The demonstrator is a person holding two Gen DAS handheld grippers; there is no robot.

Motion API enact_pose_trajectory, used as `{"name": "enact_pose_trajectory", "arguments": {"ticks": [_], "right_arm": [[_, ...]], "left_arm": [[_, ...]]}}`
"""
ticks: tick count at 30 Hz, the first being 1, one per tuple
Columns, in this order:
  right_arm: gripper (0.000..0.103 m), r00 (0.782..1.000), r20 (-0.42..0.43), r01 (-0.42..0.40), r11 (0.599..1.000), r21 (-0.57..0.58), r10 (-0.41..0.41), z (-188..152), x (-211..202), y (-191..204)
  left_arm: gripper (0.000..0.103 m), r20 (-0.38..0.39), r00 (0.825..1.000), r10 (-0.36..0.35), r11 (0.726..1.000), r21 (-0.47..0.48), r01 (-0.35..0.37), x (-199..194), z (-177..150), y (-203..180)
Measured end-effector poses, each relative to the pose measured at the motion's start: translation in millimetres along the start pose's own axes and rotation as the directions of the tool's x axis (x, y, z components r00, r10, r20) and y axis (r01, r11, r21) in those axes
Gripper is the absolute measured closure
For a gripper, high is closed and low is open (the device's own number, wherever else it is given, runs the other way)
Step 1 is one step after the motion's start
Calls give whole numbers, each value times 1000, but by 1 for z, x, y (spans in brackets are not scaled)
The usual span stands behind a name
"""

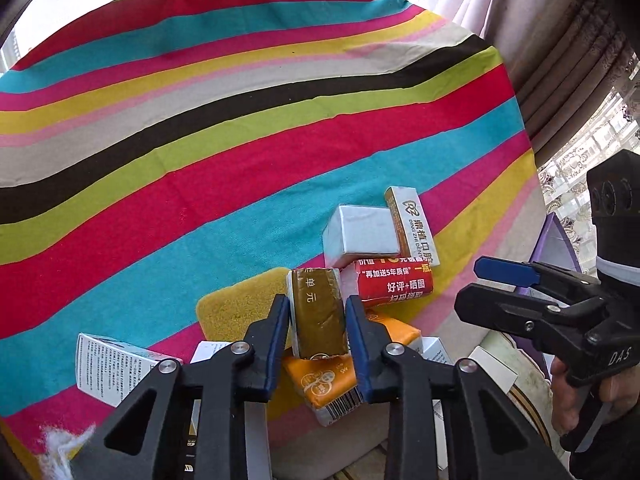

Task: Organize objects
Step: 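Grasp the small gold box with the left tool while the right tool grasps the red cylindrical box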

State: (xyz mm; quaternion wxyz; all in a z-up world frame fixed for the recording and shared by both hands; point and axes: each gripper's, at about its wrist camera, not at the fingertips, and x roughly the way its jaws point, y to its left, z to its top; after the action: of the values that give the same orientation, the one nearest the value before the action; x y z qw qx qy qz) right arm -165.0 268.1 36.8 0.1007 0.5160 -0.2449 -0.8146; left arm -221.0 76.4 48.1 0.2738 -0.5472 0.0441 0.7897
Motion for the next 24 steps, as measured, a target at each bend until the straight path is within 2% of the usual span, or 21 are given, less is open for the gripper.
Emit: {"name": "enact_pose_trajectory", "arguments": {"ticks": [5, 10, 17, 21, 24], "right_arm": [[9, 998, 3, 62, 998, -16, -62, -2, 5, 12], [9, 989, 6, 151, 988, -31, -151, -3, 11, 28], [9, 960, 13, 280, 958, -65, -280, -4, 31, 53], [9, 946, 5, 324, 943, -78, -325, -5, 43, 61], [9, 935, 9, 353, 930, -104, -354, -5, 49, 66]], "left_arm": [[73, 137, 990, -30, 994, -103, 45, -29, -12, 18], [73, 264, 964, -41, 973, -209, 98, -56, -36, 37], [73, 367, 930, -27, 964, -237, 122, -86, -59, 45], [73, 424, 904, -51, 956, -240, 167, -95, -63, 53], [73, 435, 899, -54, 950, -253, 180, -94, -68, 57]]}}
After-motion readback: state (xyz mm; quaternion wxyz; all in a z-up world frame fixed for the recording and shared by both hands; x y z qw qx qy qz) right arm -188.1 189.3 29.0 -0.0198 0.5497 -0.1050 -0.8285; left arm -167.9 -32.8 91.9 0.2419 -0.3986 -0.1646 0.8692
